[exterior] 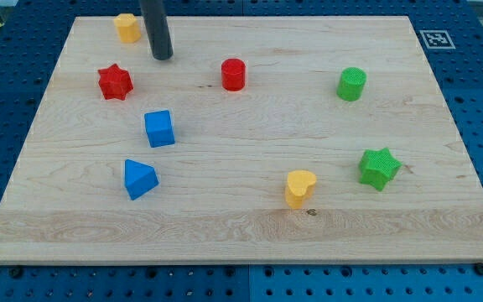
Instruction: Move the red circle above the yellow heart
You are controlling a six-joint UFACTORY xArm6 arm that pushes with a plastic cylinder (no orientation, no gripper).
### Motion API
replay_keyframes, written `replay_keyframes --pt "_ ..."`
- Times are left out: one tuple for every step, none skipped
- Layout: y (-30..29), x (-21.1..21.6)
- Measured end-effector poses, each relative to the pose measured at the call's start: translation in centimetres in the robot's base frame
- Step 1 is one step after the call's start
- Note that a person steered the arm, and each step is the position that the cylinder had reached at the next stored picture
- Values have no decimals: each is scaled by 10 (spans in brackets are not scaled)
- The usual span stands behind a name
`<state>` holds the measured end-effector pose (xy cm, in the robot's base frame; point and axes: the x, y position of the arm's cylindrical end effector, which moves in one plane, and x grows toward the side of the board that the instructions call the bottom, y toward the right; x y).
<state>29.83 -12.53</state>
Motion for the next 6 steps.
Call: replay_keyframes --pt "20 17" --pt "36 23" --pt "54 19" --pt "76 28" --pt "96 41" --pt "126 47"
